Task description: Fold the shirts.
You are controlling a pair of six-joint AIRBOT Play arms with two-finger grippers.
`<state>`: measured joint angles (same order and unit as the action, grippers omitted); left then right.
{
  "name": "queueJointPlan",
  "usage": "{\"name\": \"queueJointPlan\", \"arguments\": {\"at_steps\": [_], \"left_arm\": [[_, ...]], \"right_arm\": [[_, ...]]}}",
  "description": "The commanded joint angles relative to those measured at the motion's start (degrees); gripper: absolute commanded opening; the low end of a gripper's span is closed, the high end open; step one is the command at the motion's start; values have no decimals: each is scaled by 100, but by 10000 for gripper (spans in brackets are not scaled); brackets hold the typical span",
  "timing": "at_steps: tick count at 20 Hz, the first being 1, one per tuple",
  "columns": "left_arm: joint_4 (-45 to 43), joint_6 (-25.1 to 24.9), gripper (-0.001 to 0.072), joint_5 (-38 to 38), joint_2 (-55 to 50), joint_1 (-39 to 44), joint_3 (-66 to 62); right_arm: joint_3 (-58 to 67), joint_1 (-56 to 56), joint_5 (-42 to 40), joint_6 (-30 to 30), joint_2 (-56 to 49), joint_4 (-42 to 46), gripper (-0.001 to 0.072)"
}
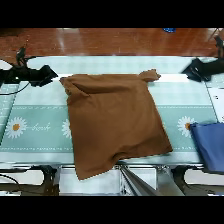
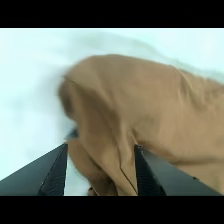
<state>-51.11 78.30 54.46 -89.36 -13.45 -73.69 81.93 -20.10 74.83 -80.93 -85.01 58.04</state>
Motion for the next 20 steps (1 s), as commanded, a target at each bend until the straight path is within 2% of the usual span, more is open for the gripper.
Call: {"name": "queueJointPlan", "arguments": {"at_steps": [1,3,5,10,11,12,13,20], "left_arm": [[481,9,508,896,-256,-258,-229],[833,-365,508,1285,-599,-122,-229],[911,-393,508,1469,-949,48,-236],[918,66,497,1512,-1652,402,-638],[914,61,381,1510,-1720,503,-789],[914,20,106,1508,-1751,584,-909],[911,-157,18,1482,-1753,669,-1021],[911,-264,18,1486,-1753,765,-1338]], "right_arm": [[-1451,-372,533,-157,1038,831,407],[-2660,-238,503,114,1633,706,406],[-3574,-125,531,144,2085,686,407],[-4874,-116,905,264,2487,111,407],[-5003,-116,905,271,2487,74,406],[-5088,-116,905,271,2487,111,406],[-5154,-116,911,267,2487,168,406],[-5359,-116,719,116,2201,673,407]]}}
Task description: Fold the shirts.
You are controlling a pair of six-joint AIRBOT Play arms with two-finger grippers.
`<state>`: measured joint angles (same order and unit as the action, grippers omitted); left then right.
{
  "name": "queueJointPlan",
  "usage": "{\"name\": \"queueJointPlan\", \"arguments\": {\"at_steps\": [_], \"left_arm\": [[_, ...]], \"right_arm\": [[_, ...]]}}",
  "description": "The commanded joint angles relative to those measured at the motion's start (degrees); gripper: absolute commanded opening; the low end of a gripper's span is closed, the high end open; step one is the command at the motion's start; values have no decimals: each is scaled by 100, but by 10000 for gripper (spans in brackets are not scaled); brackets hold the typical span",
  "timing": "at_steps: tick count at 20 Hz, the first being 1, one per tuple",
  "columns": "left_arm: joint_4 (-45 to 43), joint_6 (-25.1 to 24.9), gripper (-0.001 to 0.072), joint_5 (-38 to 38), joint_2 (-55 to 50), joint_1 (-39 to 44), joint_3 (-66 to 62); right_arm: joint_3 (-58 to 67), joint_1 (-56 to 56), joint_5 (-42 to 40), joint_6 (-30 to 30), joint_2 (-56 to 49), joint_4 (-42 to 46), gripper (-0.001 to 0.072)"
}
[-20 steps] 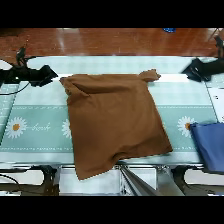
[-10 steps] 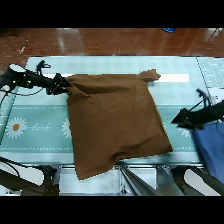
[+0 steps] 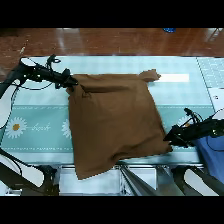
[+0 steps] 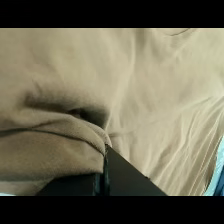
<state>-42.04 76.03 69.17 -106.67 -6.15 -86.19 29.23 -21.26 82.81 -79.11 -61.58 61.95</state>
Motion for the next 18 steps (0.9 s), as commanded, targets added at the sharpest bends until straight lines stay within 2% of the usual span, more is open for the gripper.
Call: {"name": "queueJointPlan", "arguments": {"at_steps": [1,4,8,14,16,17,18], "left_arm": [[4,-37,18,15,-22,35,-87],[2,-39,18,39,-22,35,-87],[2,-42,18,39,-28,35,-87],[0,-44,18,59,-28,35,-87],[0,-42,18,81,-28,35,-87],[0,-44,18,81,-28,35,-87],[0,-44,18,81,-26,35,-87]], "right_arm": [[-90,0,-192,-186,-197,584,407],[-55,-7,-378,-278,-229,1202,407],[15,-7,-232,-275,-232,1220,407],[-20,0,-367,79,-850,236,407],[-20,0,-562,435,-1134,-343,405],[-20,0,-656,592,-1215,-590,352],[-13,0,-699,748,-1266,-778,182]]}}
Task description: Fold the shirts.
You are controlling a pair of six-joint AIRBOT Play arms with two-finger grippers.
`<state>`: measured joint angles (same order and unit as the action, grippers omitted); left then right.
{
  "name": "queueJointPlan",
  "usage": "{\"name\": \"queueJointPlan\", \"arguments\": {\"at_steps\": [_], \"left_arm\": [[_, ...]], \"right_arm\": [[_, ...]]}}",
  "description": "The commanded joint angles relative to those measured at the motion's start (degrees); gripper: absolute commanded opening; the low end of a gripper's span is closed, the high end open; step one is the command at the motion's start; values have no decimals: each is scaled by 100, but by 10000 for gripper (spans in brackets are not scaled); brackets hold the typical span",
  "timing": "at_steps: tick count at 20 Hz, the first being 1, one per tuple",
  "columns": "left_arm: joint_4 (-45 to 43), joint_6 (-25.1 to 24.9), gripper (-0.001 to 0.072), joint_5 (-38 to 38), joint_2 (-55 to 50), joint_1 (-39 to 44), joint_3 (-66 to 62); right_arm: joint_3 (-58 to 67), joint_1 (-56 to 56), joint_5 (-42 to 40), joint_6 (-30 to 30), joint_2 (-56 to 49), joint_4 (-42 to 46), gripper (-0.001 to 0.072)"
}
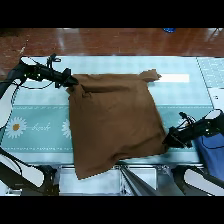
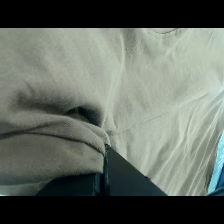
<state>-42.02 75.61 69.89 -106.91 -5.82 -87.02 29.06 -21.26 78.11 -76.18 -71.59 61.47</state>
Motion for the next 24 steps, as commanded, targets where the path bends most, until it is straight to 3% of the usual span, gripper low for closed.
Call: {"name": "queueJointPlan", "arguments": {"at_steps": [1,3,6,11,16,18,22,23,24], "left_arm": [[-2,0,18,28,-2,2,-4],[-293,7,18,267,57,-70,-15],[-1145,289,18,448,348,-243,-4],[-1207,155,18,13,1565,-308,1316],[-1156,195,18,-219,3152,-63,3659],[-1110,581,18,-413,3812,195,4675],[-374,673,18,-1003,4564,986,5810],[-280,675,18,-1165,4540,1178,5805],[-208,680,62,-1386,4494,1322,5772]], "right_arm": [[20,0,-181,734,-260,-916,19],[210,0,205,927,-245,-988,18],[1047,-11,-7,654,-212,-337,18],[4070,-11,-105,229,-1320,188,18],[7309,-7,-55,-273,-3307,-439,18],[8317,-7,-81,-555,-4024,-846,18],[8854,24,-197,-678,-4732,-1926,19],[8854,39,-164,-678,-4798,-2033,44],[8852,83,-129,-789,-4824,-2063,254]]}}
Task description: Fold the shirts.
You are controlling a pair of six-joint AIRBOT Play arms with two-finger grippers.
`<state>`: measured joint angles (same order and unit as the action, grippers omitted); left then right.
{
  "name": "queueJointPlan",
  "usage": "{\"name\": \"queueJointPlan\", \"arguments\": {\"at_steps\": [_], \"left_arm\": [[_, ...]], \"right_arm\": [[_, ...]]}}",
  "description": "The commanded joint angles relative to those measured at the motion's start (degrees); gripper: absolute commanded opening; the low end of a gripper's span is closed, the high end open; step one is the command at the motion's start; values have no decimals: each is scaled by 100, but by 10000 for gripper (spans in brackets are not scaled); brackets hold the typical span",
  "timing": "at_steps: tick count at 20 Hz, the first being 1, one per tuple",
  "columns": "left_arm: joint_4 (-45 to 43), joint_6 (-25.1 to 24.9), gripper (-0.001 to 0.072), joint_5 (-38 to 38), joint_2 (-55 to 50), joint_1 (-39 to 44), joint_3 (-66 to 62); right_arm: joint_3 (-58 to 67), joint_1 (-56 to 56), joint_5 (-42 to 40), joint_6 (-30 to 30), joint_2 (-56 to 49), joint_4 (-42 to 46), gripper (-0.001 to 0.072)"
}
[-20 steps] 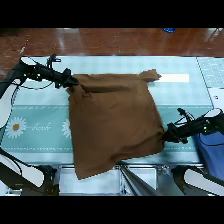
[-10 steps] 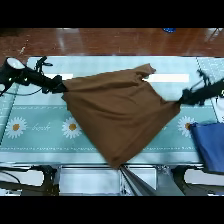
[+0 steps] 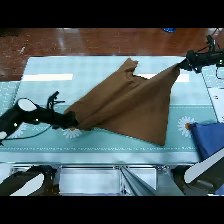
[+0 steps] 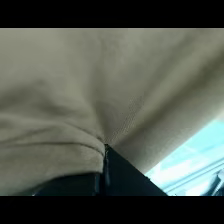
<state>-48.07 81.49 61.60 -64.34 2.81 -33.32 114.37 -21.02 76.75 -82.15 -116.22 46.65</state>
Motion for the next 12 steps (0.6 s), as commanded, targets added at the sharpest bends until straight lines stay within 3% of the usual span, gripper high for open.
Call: {"name": "queueJointPlan", "arguments": {"at_steps": [1,2,6,8,10,12], "left_arm": [[400,157,250,-651,208,483,326],[387,173,518,-605,203,409,186],[-424,146,509,649,306,-754,-1123],[-859,155,509,793,439,-1515,-1635],[-940,175,509,769,446,-2264,-1650],[-940,197,508,824,308,-2806,-1276]], "right_arm": [[323,59,85,-203,-350,-597,413],[323,37,238,-199,-291,-625,411],[234,-505,1154,-68,398,-122,408],[-243,-763,1342,-52,1091,1401,408],[-1189,-994,1246,-352,1882,2959,408],[-2778,-1276,588,-673,2756,2870,408]]}}
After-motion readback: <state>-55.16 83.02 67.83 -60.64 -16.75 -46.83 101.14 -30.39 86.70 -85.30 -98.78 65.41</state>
